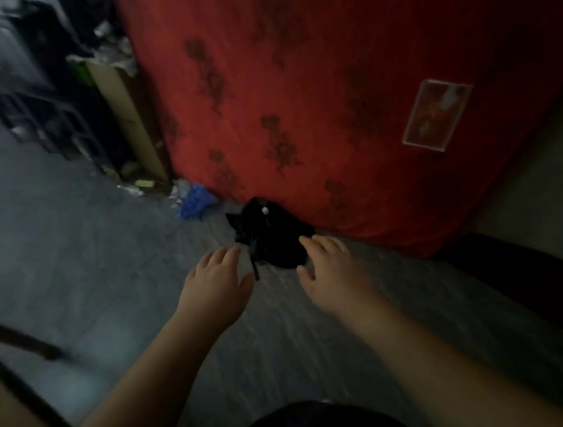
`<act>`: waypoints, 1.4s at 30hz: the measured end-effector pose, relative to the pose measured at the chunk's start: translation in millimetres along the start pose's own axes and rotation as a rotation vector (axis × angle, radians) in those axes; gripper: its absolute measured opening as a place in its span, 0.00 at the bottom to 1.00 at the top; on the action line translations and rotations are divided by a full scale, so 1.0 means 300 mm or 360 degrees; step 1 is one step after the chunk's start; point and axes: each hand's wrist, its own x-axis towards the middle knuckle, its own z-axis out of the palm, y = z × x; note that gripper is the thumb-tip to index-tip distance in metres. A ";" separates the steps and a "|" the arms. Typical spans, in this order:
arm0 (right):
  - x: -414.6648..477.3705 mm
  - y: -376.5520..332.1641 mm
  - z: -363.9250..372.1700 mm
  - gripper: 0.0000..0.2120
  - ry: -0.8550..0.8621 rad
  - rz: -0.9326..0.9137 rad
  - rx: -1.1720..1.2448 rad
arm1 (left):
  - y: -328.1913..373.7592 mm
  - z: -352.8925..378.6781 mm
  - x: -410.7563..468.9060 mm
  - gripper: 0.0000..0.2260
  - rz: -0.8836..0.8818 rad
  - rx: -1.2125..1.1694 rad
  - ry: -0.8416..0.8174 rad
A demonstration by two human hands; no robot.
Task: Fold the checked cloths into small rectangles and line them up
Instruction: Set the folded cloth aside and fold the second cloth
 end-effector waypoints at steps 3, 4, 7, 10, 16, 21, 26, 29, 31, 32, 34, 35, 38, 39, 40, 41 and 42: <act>0.223 -0.056 0.008 0.30 -0.0167 -0.0193 0.0005 | -0.080 -0.030 0.102 0.29 -0.0230 -0.0036 0.0006; 0.284 -0.085 0.016 0.30 -0.0229 -0.0246 -0.0004 | -0.111 -0.038 0.123 0.29 -0.0309 -0.0058 0.0005; 0.454 -0.208 0.063 0.30 -0.0332 -0.0453 -0.0044 | -0.226 -0.049 0.178 0.28 -0.0531 -0.0100 0.0054; 0.607 -0.354 0.133 0.30 -0.0431 -0.0631 -0.0071 | -0.370 -0.057 0.235 0.29 -0.0748 -0.0141 0.0051; 0.905 -0.749 0.295 0.35 -0.0508 -0.0859 -0.0130 | -0.787 -0.112 0.342 0.29 -0.1040 -0.0246 0.0114; 1.090 -1.165 0.440 0.30 -0.0683 -0.1096 -0.0201 | -1.177 -0.226 0.342 0.29 -0.1310 -0.0251 0.0215; 1.129 -1.579 0.583 0.29 -0.0818 -0.1443 -0.0235 | -1.477 -0.289 0.214 0.29 -0.1627 -0.0311 0.0287; 1.102 -1.793 0.675 0.29 -0.0954 -0.1672 -0.0233 | -1.596 -0.298 0.075 0.28 -0.1874 -0.0365 0.0327; 1.073 -1.927 0.745 0.29 -0.1038 -0.1850 -0.0265 | -1.659 -0.289 -0.029 0.28 -0.2048 -0.0419 0.0351; 1.056 -1.994 0.782 0.29 -0.1076 -0.1933 -0.0282 | -1.688 -0.278 -0.083 0.28 -0.2144 -0.0456 0.0370; 1.014 -2.122 0.860 0.29 -0.1152 -0.2096 -0.0299 | -1.735 -0.251 -0.181 0.27 -0.2363 -0.0530 0.0405; 0.991 -2.184 0.900 0.29 -0.1190 -0.2186 -0.0304 | -1.755 -0.233 -0.223 0.27 -0.2469 -0.0574 0.0417; 0.927 -2.354 1.024 0.29 -0.1293 -0.2471 -0.0374 | -1.805 -0.177 -0.310 0.28 -0.2727 -0.0706 0.0452; 0.910 -2.409 1.066 0.29 -0.1322 -0.2562 -0.0397 | -1.825 -0.156 -0.328 0.29 -0.2805 -0.0745 0.0464; 0.895 -2.463 1.106 0.29 -0.1363 -0.2642 -0.0418 | -1.847 -0.137 -0.340 0.29 -0.2879 -0.0780 0.0485; 0.881 -2.516 1.145 0.28 -0.1414 -0.2708 -0.0445 | -1.868 -0.120 -0.347 0.29 -0.2950 -0.0808 0.0510; 0.868 -2.568 1.185 0.28 -0.1467 -0.2769 -0.0480 | -1.891 -0.109 -0.349 0.28 -0.3018 -0.0839 0.0530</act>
